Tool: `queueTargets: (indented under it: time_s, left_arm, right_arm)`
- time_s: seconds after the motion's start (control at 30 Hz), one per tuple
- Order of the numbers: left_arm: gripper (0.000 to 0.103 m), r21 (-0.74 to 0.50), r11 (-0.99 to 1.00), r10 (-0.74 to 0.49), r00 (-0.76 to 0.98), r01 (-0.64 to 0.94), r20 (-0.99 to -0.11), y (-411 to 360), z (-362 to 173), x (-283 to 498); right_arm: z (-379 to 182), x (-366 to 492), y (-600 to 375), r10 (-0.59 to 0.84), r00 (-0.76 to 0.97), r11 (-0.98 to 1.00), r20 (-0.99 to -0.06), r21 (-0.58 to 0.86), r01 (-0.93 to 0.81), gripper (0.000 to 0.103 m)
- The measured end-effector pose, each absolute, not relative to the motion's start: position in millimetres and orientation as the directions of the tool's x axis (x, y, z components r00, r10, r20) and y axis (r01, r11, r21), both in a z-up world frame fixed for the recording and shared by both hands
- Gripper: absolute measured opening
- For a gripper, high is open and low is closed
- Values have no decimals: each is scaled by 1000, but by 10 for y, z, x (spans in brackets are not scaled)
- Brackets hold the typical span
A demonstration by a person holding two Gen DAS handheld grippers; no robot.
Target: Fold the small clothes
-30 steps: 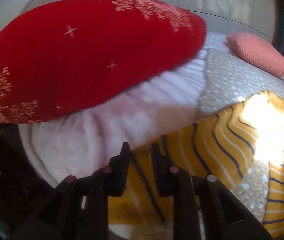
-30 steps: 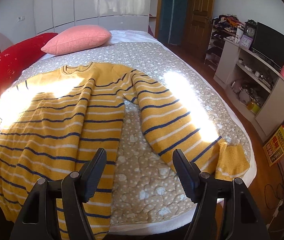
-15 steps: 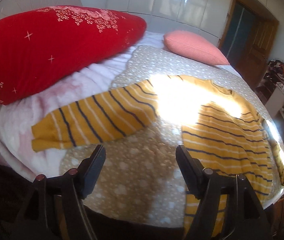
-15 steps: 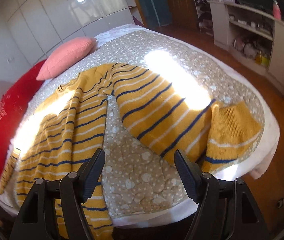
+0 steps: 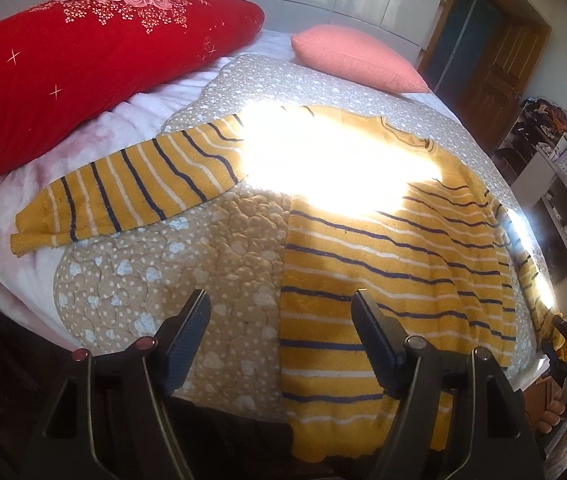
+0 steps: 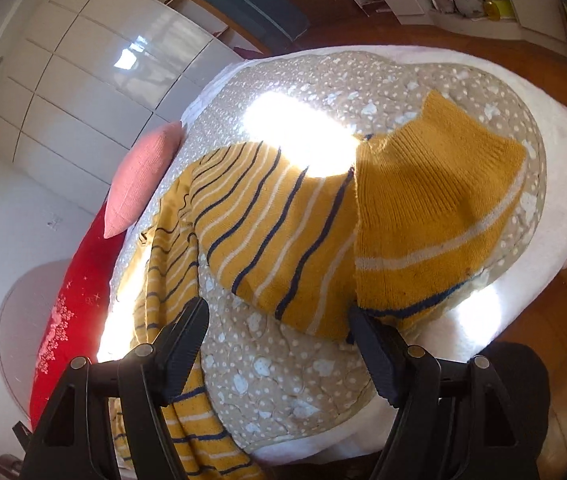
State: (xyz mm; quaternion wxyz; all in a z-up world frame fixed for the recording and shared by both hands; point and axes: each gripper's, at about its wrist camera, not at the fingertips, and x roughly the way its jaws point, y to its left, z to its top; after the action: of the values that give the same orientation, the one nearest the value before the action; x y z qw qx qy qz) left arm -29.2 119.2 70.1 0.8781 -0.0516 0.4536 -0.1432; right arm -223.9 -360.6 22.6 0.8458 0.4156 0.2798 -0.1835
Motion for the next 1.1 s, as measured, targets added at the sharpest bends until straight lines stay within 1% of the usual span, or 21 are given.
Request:
queueTargets:
  time_s: [0.03,0.07,0.17,0.2,0.27,0.37,0.43,0.5,0.57,0.63,0.7,0.73,0.77,0.8,0.87,0.9,0.93,0.97,1.0,1.03,1.1]
  left_arm:
    - [72,-226,951,-305,547,209,-779,1171,712,-307]
    - [72,-229,950,-310,547,214,-777,1146,724,-315]
    - [72,-215,946,-316,543,242,-778,1036,745,-349]
    - [72,-208,945,-316,541,252,-780,998,745,-358]
    - [72,-201,943,-317,536,265,-783,924,733,-359]
    - [72,-222,936,-337,513,274,-789,831,701,-363]
    - [72,-235,930,-352,499,283,-792,771,685,-383]
    - [72,-235,926,-359,492,297,-793,711,685,-408]
    - [72,-227,923,-360,490,311,-793,670,689,-431]
    - [72,-221,921,-361,487,321,-795,643,690,-449]
    - [72,-216,921,-359,487,325,-797,631,685,-460]
    - [72,-216,921,-358,486,324,-797,632,676,-463]
    - [72,-219,921,-358,483,321,-799,632,658,-456]
    - [72,-223,922,-358,477,316,-802,633,631,-448]
    - [72,-236,923,-359,460,304,-812,638,569,-422]
    - [72,-246,922,-363,450,298,-816,644,543,-411]
    - [72,-257,921,-369,443,294,-817,652,525,-405]
    - [72,-268,919,-377,441,290,-815,671,521,-400]
    - [72,-274,918,-382,446,287,-810,698,526,-398]
    - [72,-276,918,-383,454,284,-804,730,531,-396]
    - [72,-283,919,-384,466,274,-797,816,530,-378]
  right_arm:
    - [280,-2281,-3635,-121,769,603,-627,569,559,71]
    - [340,-2353,-3682,-189,756,608,-627,530,591,69]
    - [480,-2656,-3874,-415,656,532,-630,417,737,72]
    - [506,-2745,-3932,-452,629,507,-633,398,765,73]
    - [507,-2907,-4008,-441,641,485,-628,434,759,74]
    - [395,-3048,-4017,-304,734,476,-607,571,669,74]
    - [290,-3089,-3920,-210,791,451,-575,660,600,74]
    - [187,-3048,-3781,-146,811,439,-567,697,567,74]
    - [118,-2980,-3679,-138,795,455,-591,675,581,74]
    - [122,-2937,-3678,-180,768,469,-614,633,616,74]
    - [161,-2908,-3731,-211,764,466,-610,624,627,74]
    - [200,-2884,-3760,-225,763,466,-606,621,630,76]
    - [236,-2833,-3781,-244,753,470,-612,604,643,81]
    - [256,-2774,-3798,-266,729,479,-631,570,668,84]
    - [237,-2629,-3840,-314,649,488,-693,469,736,85]
    - [206,-2564,-3877,-323,615,487,-719,431,760,82]
    - [176,-2530,-3924,-321,594,479,-738,415,774,50]
    - [166,-2537,-3981,-308,588,470,-748,418,778,21]
    - [200,-2580,-4022,-307,600,455,-739,440,774,21]
    - [273,-2641,-4048,-323,613,446,-721,455,770,13]
    - [511,-2675,-4092,-384,610,466,-693,425,776,13]
